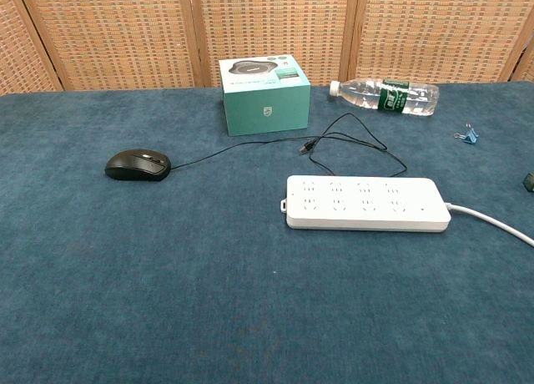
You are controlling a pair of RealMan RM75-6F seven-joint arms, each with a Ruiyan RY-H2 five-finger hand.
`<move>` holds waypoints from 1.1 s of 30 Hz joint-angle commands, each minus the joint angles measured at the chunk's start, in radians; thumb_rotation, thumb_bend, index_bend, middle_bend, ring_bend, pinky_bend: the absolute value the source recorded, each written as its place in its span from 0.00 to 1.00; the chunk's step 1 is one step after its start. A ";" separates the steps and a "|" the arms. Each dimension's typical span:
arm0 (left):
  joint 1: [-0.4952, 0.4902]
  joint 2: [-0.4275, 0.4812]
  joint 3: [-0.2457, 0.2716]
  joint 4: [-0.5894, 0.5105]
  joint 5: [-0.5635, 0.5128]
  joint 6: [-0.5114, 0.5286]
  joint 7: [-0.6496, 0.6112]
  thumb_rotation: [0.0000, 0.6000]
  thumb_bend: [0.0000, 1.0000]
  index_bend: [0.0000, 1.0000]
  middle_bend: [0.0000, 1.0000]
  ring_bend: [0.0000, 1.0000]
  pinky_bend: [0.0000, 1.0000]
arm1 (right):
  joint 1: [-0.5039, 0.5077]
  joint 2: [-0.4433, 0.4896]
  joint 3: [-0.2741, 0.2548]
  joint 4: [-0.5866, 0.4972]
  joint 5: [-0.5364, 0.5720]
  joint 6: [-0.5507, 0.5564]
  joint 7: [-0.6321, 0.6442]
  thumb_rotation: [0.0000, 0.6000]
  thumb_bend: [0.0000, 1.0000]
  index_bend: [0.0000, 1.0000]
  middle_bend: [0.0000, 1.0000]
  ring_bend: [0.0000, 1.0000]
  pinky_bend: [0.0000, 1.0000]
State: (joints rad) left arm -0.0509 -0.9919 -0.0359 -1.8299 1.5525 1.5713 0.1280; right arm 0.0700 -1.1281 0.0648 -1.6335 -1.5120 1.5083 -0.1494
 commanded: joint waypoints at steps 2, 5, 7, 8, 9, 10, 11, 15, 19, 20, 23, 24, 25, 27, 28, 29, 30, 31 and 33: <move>0.001 -0.001 0.000 0.002 0.002 0.002 -0.001 1.00 0.00 0.00 0.00 0.00 0.00 | 0.000 0.003 -0.001 -0.003 -0.001 -0.002 0.002 1.00 0.00 0.00 0.00 0.00 0.00; 0.002 -0.003 -0.001 0.002 0.004 0.004 0.004 1.00 0.00 0.00 0.00 0.00 0.00 | 0.000 0.006 -0.002 -0.008 0.002 -0.007 0.002 1.00 0.00 0.00 0.00 0.00 0.00; 0.001 -0.004 -0.003 0.001 0.002 0.003 0.009 1.00 0.00 0.00 0.00 0.00 0.00 | 0.002 0.006 -0.003 -0.011 0.002 -0.012 0.003 1.00 0.00 0.00 0.00 0.00 0.00; 0.001 -0.005 -0.004 0.001 0.001 0.003 0.010 1.00 0.00 0.00 0.00 0.00 0.00 | 0.003 0.005 -0.003 -0.012 0.003 -0.013 0.004 1.00 0.00 0.00 0.00 0.00 0.00; 0.001 -0.006 -0.005 0.001 -0.001 0.003 0.011 1.00 0.00 0.00 0.00 0.00 0.00 | 0.006 0.002 0.000 -0.014 0.004 -0.015 0.005 1.00 0.00 0.00 0.00 0.00 0.00; 0.001 -0.006 -0.006 0.000 -0.003 0.003 0.013 1.00 0.00 0.00 0.00 0.00 0.00 | 0.008 -0.001 0.002 -0.015 0.006 -0.017 0.004 1.00 0.00 0.00 0.01 0.01 0.04; 0.001 -0.007 -0.008 0.001 -0.007 0.002 0.013 1.00 0.00 0.00 0.00 0.00 0.00 | 0.013 -0.006 0.006 -0.015 0.008 -0.021 0.000 1.00 0.00 0.00 0.04 0.05 0.09; -0.003 -0.007 -0.014 -0.007 -0.014 -0.001 0.022 1.00 0.00 0.00 0.00 0.00 0.00 | 0.056 -0.030 0.023 0.003 -0.010 -0.059 0.025 1.00 0.15 0.00 0.42 0.51 0.67; -0.007 -0.013 -0.022 -0.018 -0.031 -0.007 0.048 1.00 0.00 0.00 0.00 0.00 0.00 | 0.178 -0.002 0.029 -0.007 -0.011 -0.262 0.114 1.00 0.55 0.00 0.67 0.74 0.96; -0.008 -0.014 -0.022 -0.018 -0.033 -0.008 0.049 1.00 0.00 0.00 0.00 0.00 0.00 | 0.192 0.000 0.029 -0.011 -0.010 -0.286 0.127 1.00 0.61 0.00 0.70 0.76 0.98; -0.012 -0.018 -0.028 -0.020 -0.043 -0.013 0.062 1.00 0.00 0.00 0.00 0.00 0.00 | 0.267 0.017 0.026 -0.033 -0.004 -0.420 0.183 1.00 0.74 0.00 0.74 0.82 1.00; -0.012 -0.020 -0.029 -0.018 -0.046 -0.014 0.064 1.00 0.00 0.00 0.00 0.00 0.00 | 0.284 0.021 0.025 -0.037 -0.002 -0.450 0.193 1.00 0.77 0.00 0.74 0.82 1.00; -0.014 -0.022 -0.031 -0.016 -0.050 -0.016 0.067 1.00 0.00 0.00 0.00 0.00 0.00 | 0.307 0.026 0.024 -0.042 0.003 -0.492 0.202 1.00 0.79 0.01 0.74 0.83 1.00; -0.021 -0.027 -0.037 -0.013 -0.070 -0.031 0.077 1.00 0.00 0.00 0.00 0.00 0.00 | 0.372 0.013 0.027 -0.040 0.020 -0.596 0.187 1.00 0.81 0.03 0.74 0.83 1.00; -0.024 -0.029 -0.040 -0.015 -0.080 -0.036 0.084 1.00 0.00 0.00 0.00 0.00 0.00 | 0.393 0.004 0.032 -0.035 0.039 -0.631 0.174 1.00 0.82 0.04 0.74 0.83 1.00; -0.026 -0.031 -0.043 -0.015 -0.088 -0.040 0.089 1.00 0.00 0.00 0.00 0.00 0.00 | 0.410 -0.004 0.035 -0.033 0.056 -0.657 0.160 1.00 0.82 0.05 0.74 0.83 1.00; -0.028 -0.032 -0.046 -0.015 -0.097 -0.044 0.093 1.00 0.00 0.00 0.00 0.00 0.00 | 0.427 -0.013 0.036 -0.031 0.073 -0.685 0.145 1.00 0.82 0.05 0.74 0.83 1.00; -0.031 -0.035 -0.049 -0.014 -0.106 -0.049 0.097 1.00 0.00 0.00 0.00 0.00 0.00 | 0.448 -0.027 0.041 -0.027 0.103 -0.717 0.126 1.00 0.82 0.05 0.74 0.83 1.00; -0.034 -0.037 -0.051 -0.014 -0.114 -0.053 0.104 1.00 0.00 0.00 0.00 0.00 0.00 | 0.472 -0.044 0.048 -0.025 0.143 -0.750 0.100 1.00 0.83 0.06 0.74 0.83 1.00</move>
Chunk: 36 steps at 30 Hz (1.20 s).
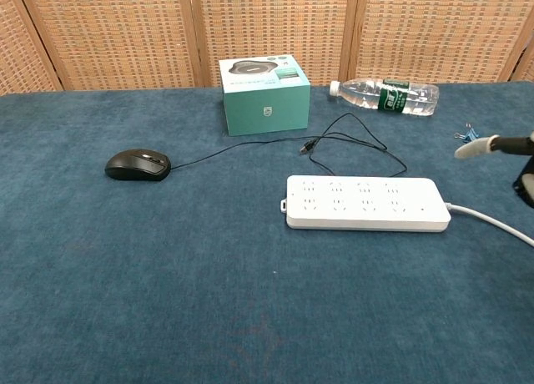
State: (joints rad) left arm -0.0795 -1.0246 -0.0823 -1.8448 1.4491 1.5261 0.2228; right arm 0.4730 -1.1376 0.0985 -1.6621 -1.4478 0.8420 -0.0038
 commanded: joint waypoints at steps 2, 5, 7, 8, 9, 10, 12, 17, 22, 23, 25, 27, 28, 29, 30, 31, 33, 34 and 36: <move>-0.007 -0.007 -0.006 0.002 -0.015 -0.010 0.015 1.00 0.00 0.00 0.00 0.00 0.00 | 0.085 -0.046 0.018 0.005 0.110 -0.102 -0.063 1.00 0.83 0.06 0.74 0.83 1.00; -0.011 -0.012 -0.006 0.002 -0.022 -0.017 0.025 1.00 0.00 0.00 0.00 0.00 0.00 | 0.123 -0.075 0.028 0.018 0.180 -0.140 -0.097 1.00 0.83 0.08 0.74 0.83 1.00; -0.012 -0.014 -0.006 0.001 -0.027 -0.019 0.031 1.00 0.00 0.00 0.00 0.00 0.00 | 0.144 -0.095 0.035 0.030 0.214 -0.147 -0.127 1.00 0.83 0.10 0.74 0.83 1.00; -0.012 -0.014 -0.006 0.000 -0.028 -0.020 0.033 1.00 0.00 0.00 0.00 0.00 0.00 | 0.151 -0.101 0.036 0.032 0.232 -0.148 -0.140 1.00 0.83 0.11 0.74 0.83 1.00; -0.012 -0.015 -0.006 -0.001 -0.029 -0.019 0.034 1.00 0.00 0.00 0.00 0.00 0.00 | 0.157 -0.106 0.037 0.034 0.250 -0.150 -0.152 1.00 0.83 0.11 0.74 0.83 1.00; -0.012 -0.015 -0.006 -0.002 -0.030 -0.018 0.037 1.00 0.00 0.00 0.00 0.00 0.00 | 0.168 -0.114 0.036 0.038 0.277 -0.156 -0.168 1.00 0.83 0.12 0.74 0.83 1.00; -0.012 -0.015 -0.006 -0.003 -0.031 -0.018 0.039 1.00 0.00 0.00 0.00 0.00 0.00 | 0.181 -0.123 0.033 0.043 0.312 -0.160 -0.194 1.00 0.83 0.13 0.74 0.83 1.00; -0.012 -0.014 -0.005 -0.004 -0.034 -0.019 0.039 1.00 0.00 0.00 0.00 0.00 0.00 | 0.209 -0.143 0.013 0.053 0.397 -0.157 -0.259 1.00 0.83 0.15 0.74 0.83 1.00; -0.011 -0.011 -0.004 -0.006 -0.032 -0.017 0.035 1.00 0.00 0.00 0.00 0.00 0.00 | 0.234 -0.153 -0.005 0.054 0.466 -0.144 -0.312 1.00 0.83 0.17 0.74 0.83 1.00; -0.011 -0.011 -0.003 -0.006 -0.032 -0.017 0.034 1.00 0.00 0.00 0.00 0.00 0.00 | 0.238 -0.153 -0.008 0.052 0.478 -0.139 -0.321 1.00 0.83 0.17 0.74 0.83 1.00; -0.012 -0.011 -0.003 -0.007 -0.033 -0.018 0.035 1.00 0.00 0.00 0.00 0.00 0.00 | 0.243 -0.151 -0.013 0.047 0.492 -0.131 -0.330 1.00 0.83 0.17 0.74 0.83 1.00; -0.012 -0.010 -0.003 -0.007 -0.034 -0.019 0.035 1.00 0.00 0.00 0.00 0.00 0.00 | 0.247 -0.146 -0.017 0.042 0.503 -0.123 -0.338 1.00 0.83 0.17 0.74 0.83 1.00; -0.013 -0.011 -0.003 -0.008 -0.034 -0.019 0.036 1.00 0.00 0.00 0.00 0.00 0.00 | 0.249 -0.143 -0.018 0.040 0.508 -0.120 -0.341 1.00 0.83 0.17 0.74 0.83 1.00; -0.013 -0.011 -0.002 -0.008 -0.034 -0.019 0.037 1.00 0.00 0.00 0.00 0.00 0.00 | 0.252 -0.140 -0.020 0.037 0.514 -0.118 -0.343 1.00 0.83 0.17 0.74 0.83 1.00; -0.013 -0.011 -0.002 -0.008 -0.033 -0.020 0.038 1.00 0.00 0.00 0.00 0.00 0.00 | 0.255 -0.138 -0.021 0.036 0.520 -0.117 -0.346 1.00 0.83 0.17 0.74 0.83 1.00; -0.013 -0.012 -0.001 -0.009 -0.033 -0.020 0.040 1.00 0.00 0.00 0.00 0.00 0.00 | 0.258 -0.136 -0.024 0.034 0.526 -0.114 -0.351 1.00 0.83 0.17 0.74 0.83 1.00; -0.013 -0.012 0.000 -0.009 -0.033 -0.020 0.041 1.00 0.00 0.00 0.00 0.00 0.00 | 0.263 -0.134 -0.029 0.032 0.535 -0.110 -0.358 1.00 0.83 0.17 0.74 0.83 1.00; -0.013 -0.013 0.000 -0.009 -0.033 -0.020 0.041 1.00 0.00 0.00 0.00 0.00 0.00 | 0.265 -0.133 -0.031 0.030 0.538 -0.109 -0.360 1.00 0.83 0.17 0.74 0.83 1.00; -0.014 -0.013 0.000 -0.012 -0.032 -0.020 0.045 1.00 0.00 0.00 0.00 0.00 0.00 | 0.270 -0.134 -0.038 0.029 0.548 -0.109 -0.366 1.00 0.83 0.17 0.74 0.83 1.00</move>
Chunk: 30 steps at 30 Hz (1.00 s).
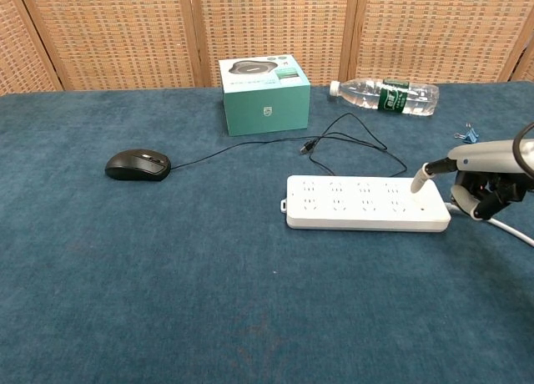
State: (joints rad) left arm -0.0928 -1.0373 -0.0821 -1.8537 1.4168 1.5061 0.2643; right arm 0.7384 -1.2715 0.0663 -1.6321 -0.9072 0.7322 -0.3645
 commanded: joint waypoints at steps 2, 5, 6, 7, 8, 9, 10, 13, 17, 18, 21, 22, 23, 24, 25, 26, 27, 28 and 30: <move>-0.001 0.000 0.001 -0.009 -0.001 0.000 0.008 1.00 0.00 0.00 0.00 0.00 0.00 | 0.011 -0.004 -0.011 0.003 0.017 0.001 -0.012 1.00 0.83 0.18 0.74 0.83 1.00; 0.001 0.001 0.000 -0.008 -0.002 0.002 0.006 1.00 0.00 0.00 0.00 0.00 0.00 | 0.019 -0.009 -0.019 0.009 0.034 0.003 -0.020 1.00 0.83 0.18 0.74 0.83 1.00; 0.001 0.001 0.001 -0.006 -0.002 0.003 0.004 1.00 0.00 0.00 0.00 0.00 0.00 | 0.021 -0.010 -0.021 0.010 0.038 0.004 -0.023 1.00 0.83 0.18 0.74 0.83 1.00; 0.001 0.001 0.001 -0.005 -0.002 0.003 0.002 1.00 0.00 0.00 0.00 0.00 0.00 | 0.024 -0.010 -0.024 0.011 0.043 0.005 -0.026 1.00 0.83 0.18 0.74 0.83 1.00; 0.001 0.001 0.001 -0.004 -0.001 0.002 0.001 1.00 0.00 0.00 0.00 0.00 0.00 | 0.026 -0.010 -0.026 0.010 0.046 0.007 -0.028 1.00 0.83 0.18 0.74 0.83 1.00; 0.001 0.001 0.002 -0.003 -0.001 0.002 0.001 1.00 0.00 0.00 0.00 0.00 0.00 | 0.027 -0.011 -0.027 0.010 0.048 0.008 -0.029 1.00 0.83 0.18 0.74 0.83 1.00; 0.001 0.001 0.002 -0.004 0.000 0.002 0.001 1.00 0.00 0.00 0.00 0.00 0.00 | 0.029 -0.011 -0.028 0.010 0.050 0.009 -0.031 1.00 0.83 0.18 0.74 0.83 1.00; 0.000 0.001 0.003 -0.004 0.000 0.001 0.003 1.00 0.00 0.00 0.00 0.00 0.00 | 0.034 -0.011 -0.033 0.009 0.058 0.011 -0.036 1.00 0.83 0.18 0.74 0.83 1.00; 0.000 0.000 0.003 -0.003 -0.001 0.001 0.003 1.00 0.00 0.00 0.00 0.00 0.00 | 0.046 -0.015 -0.047 0.011 0.076 0.009 -0.057 1.00 0.83 0.19 0.74 0.83 1.00; 0.000 0.000 0.002 -0.003 -0.001 0.001 0.003 1.00 0.00 0.00 0.00 0.00 0.00 | 0.049 -0.016 -0.051 0.011 0.082 0.009 -0.064 1.00 0.83 0.19 0.74 0.83 1.00; 0.000 0.000 0.003 -0.003 0.000 0.002 0.003 1.00 0.00 0.00 0.00 0.00 0.00 | 0.058 -0.019 -0.063 0.009 0.097 0.012 -0.086 1.00 0.83 0.20 0.74 0.83 1.00; 0.000 -0.001 0.003 -0.004 0.001 0.002 0.004 1.00 0.00 0.00 0.00 0.00 0.00 | 0.062 -0.020 -0.069 0.007 0.103 0.014 -0.098 1.00 0.83 0.21 0.74 0.83 1.00; 0.000 -0.001 0.003 -0.005 0.001 0.003 0.004 1.00 0.00 0.00 0.00 0.00 0.00 | 0.065 -0.022 -0.072 0.006 0.107 0.017 -0.106 1.00 0.83 0.21 0.74 0.83 1.00; 0.000 0.000 0.003 -0.005 0.001 0.003 0.004 1.00 0.00 0.00 0.00 0.00 0.00 | 0.068 -0.024 -0.077 0.004 0.114 0.023 -0.117 1.00 0.83 0.21 0.74 0.83 1.00; 0.000 -0.001 0.003 -0.005 0.002 0.004 0.004 1.00 0.00 0.00 0.00 0.00 0.00 | 0.071 -0.026 -0.081 0.001 0.120 0.030 -0.129 1.00 0.83 0.21 0.74 0.83 1.00; 0.000 -0.001 0.003 -0.006 0.002 0.004 0.005 1.00 0.00 0.00 0.00 0.00 0.00 | 0.074 -0.027 -0.083 -0.001 0.125 0.035 -0.137 1.00 0.83 0.21 0.74 0.83 1.00; 0.000 -0.001 0.003 -0.008 0.001 0.004 0.007 1.00 0.00 0.00 0.00 0.00 0.00 | 0.077 -0.029 -0.086 -0.004 0.132 0.042 -0.148 1.00 0.83 0.21 0.74 0.83 1.00; 0.000 0.000 0.003 -0.010 0.001 0.004 0.008 1.00 0.00 0.00 0.00 0.00 0.00 | 0.080 -0.031 -0.089 -0.009 0.138 0.050 -0.159 1.00 0.83 0.21 0.74 0.83 1.00; 0.000 0.000 0.003 -0.013 0.003 0.004 0.009 1.00 0.00 0.00 0.00 0.00 0.00 | 0.084 -0.033 -0.089 -0.019 0.143 0.066 -0.171 1.00 0.83 0.21 0.74 0.83 1.00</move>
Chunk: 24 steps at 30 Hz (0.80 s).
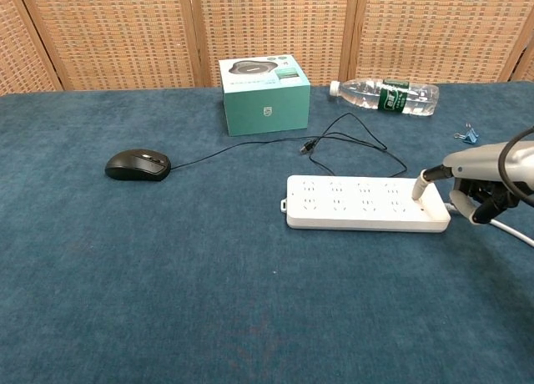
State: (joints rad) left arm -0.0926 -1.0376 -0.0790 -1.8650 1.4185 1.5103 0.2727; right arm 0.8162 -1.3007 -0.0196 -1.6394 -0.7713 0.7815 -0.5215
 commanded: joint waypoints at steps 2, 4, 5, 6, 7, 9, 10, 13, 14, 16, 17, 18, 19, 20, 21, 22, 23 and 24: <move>0.000 0.002 -0.001 -0.004 0.000 0.002 0.001 1.00 0.00 0.00 0.00 0.00 0.00 | 0.006 -0.003 0.004 -0.022 0.007 0.039 -0.015 1.00 0.83 0.21 0.74 0.83 1.00; 0.002 0.003 -0.001 0.000 -0.002 0.003 -0.006 1.00 0.00 0.00 0.00 0.00 0.00 | 0.002 0.004 0.022 -0.040 -0.005 0.071 -0.006 1.00 0.83 0.21 0.74 0.83 1.00; 0.003 0.005 0.000 0.003 -0.001 0.003 -0.012 1.00 0.00 0.00 0.00 0.00 0.00 | -0.002 0.020 0.042 -0.062 -0.019 0.096 0.011 1.00 0.83 0.21 0.74 0.83 1.00; 0.004 0.007 0.001 0.005 0.001 0.003 -0.018 1.00 0.00 0.00 0.00 0.00 0.00 | -0.008 0.044 0.059 -0.093 -0.038 0.119 0.028 1.00 0.83 0.21 0.74 0.83 1.00; 0.004 0.008 0.001 0.007 0.002 0.002 -0.022 1.00 0.00 0.00 0.00 0.00 0.00 | -0.013 0.062 0.063 -0.114 -0.051 0.127 0.038 1.00 0.83 0.21 0.74 0.83 1.00; 0.004 0.010 0.003 0.010 0.004 0.001 -0.029 1.00 0.00 0.00 0.00 0.00 0.00 | -0.026 0.101 0.076 -0.155 -0.085 0.150 0.063 1.00 0.83 0.21 0.74 0.83 1.00; 0.005 0.010 0.003 0.010 0.005 0.002 -0.030 1.00 0.00 0.00 0.00 0.00 0.00 | -0.034 0.118 0.081 -0.173 -0.102 0.162 0.076 1.00 0.83 0.21 0.74 0.83 1.00; 0.010 0.012 0.009 0.018 0.012 0.005 -0.039 1.00 0.00 0.00 0.00 0.00 0.00 | -0.098 0.175 0.094 -0.233 -0.226 0.258 0.155 1.00 0.83 0.21 0.74 0.83 1.00; 0.010 0.013 0.010 0.020 0.014 0.006 -0.041 1.00 0.00 0.00 0.00 0.00 0.00 | -0.112 0.180 0.092 -0.237 -0.255 0.276 0.175 1.00 0.83 0.21 0.74 0.83 1.00; 0.013 0.013 0.015 0.025 0.022 0.008 -0.046 1.00 0.00 0.00 0.00 0.00 0.00 | -0.176 0.191 0.084 -0.235 -0.370 0.364 0.258 1.00 0.76 0.21 0.74 0.83 0.95; 0.015 0.012 0.019 0.028 0.028 0.009 -0.046 1.00 0.00 0.00 0.00 0.00 0.00 | -0.219 0.191 0.071 -0.219 -0.443 0.427 0.302 1.00 0.67 0.21 0.72 0.81 0.91; 0.017 0.011 0.023 0.031 0.033 0.010 -0.045 1.00 0.00 0.00 0.00 0.00 0.00 | -0.258 0.192 0.052 -0.201 -0.495 0.481 0.331 1.00 0.49 0.21 0.66 0.74 0.81; 0.019 0.008 0.027 0.035 0.039 0.011 -0.043 1.00 0.00 0.00 0.00 0.00 0.00 | -0.300 0.192 0.027 -0.175 -0.550 0.530 0.361 1.00 0.26 0.19 0.54 0.60 0.68; 0.021 0.006 0.031 0.040 0.044 0.013 -0.042 1.00 0.00 0.00 0.00 0.00 0.00 | -0.328 0.194 0.008 -0.158 -0.578 0.556 0.380 1.00 0.15 0.17 0.44 0.48 0.59; 0.024 0.003 0.035 0.045 0.049 0.015 -0.041 1.00 0.00 0.00 0.00 0.00 0.00 | -0.355 0.198 -0.011 -0.144 -0.597 0.577 0.393 1.00 0.03 0.12 0.28 0.28 0.43; 0.028 -0.002 0.038 0.051 0.054 0.022 -0.035 1.00 0.00 0.00 0.00 0.00 0.00 | -0.387 0.204 -0.033 -0.128 -0.617 0.601 0.407 1.00 0.00 0.07 0.13 0.12 0.28; 0.030 -0.007 0.040 0.056 0.060 0.026 -0.027 1.00 0.00 0.00 0.00 0.00 0.00 | -0.411 0.206 -0.046 -0.115 -0.628 0.621 0.411 1.00 0.00 0.04 0.07 0.05 0.20; 0.032 -0.011 0.043 0.060 0.064 0.029 -0.020 1.00 0.00 0.00 0.00 0.00 0.00 | -0.433 0.206 -0.055 -0.099 -0.640 0.641 0.413 1.00 0.00 0.01 0.01 0.00 0.10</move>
State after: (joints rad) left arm -0.0642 -1.0433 -0.0400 -1.8111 1.4764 1.5344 0.2451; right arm 0.4741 -1.1137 -0.0174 -1.7923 -1.3396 1.3431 -0.1685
